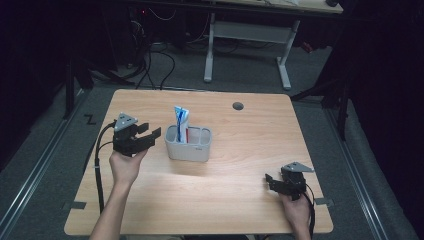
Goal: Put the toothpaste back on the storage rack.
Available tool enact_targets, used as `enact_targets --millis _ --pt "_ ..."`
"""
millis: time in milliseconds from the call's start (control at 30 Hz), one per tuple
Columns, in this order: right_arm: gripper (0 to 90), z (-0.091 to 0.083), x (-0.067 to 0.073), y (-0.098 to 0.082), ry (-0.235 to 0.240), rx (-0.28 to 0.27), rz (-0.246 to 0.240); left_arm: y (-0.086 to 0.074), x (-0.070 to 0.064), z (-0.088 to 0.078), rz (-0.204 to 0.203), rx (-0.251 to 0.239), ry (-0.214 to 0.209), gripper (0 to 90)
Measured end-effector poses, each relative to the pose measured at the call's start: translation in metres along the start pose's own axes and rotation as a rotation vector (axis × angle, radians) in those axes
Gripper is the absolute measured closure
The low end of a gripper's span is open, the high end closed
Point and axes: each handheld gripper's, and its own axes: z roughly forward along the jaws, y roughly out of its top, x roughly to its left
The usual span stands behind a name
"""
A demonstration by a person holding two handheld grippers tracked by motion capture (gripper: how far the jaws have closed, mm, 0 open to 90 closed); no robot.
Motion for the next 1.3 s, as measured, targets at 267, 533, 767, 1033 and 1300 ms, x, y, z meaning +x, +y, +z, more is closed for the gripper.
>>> enact_targets --millis 267,533,767,1033,1300 --pt "29.4 0.0 0.0 0.0 0.0 0.0 0.0 -0.005 0.005 -0.008 -0.006 -0.004 0.017 47.2" --pt "29.4 0.0 0.0 0.0 0.0 0.0 0.0 -0.008 0.011 -0.016 -0.016 -0.011 0.031 47.1" --pt "29.4 0.0 0.0 0.0 0.0 0.0 0.0 -0.011 0.015 -0.022 -0.025 -0.018 0.042 47.0" --pt "29.4 0.0 0.0 0.0 0.0 0.0 0.0 -0.016 0.016 -0.026 -0.02 -0.012 0.053 46.8" --pt "29.4 0.0 0.0 0.0 0.0 0.0 0.0 -0.021 0.02 -0.032 -0.035 -0.027 0.069 46.8"
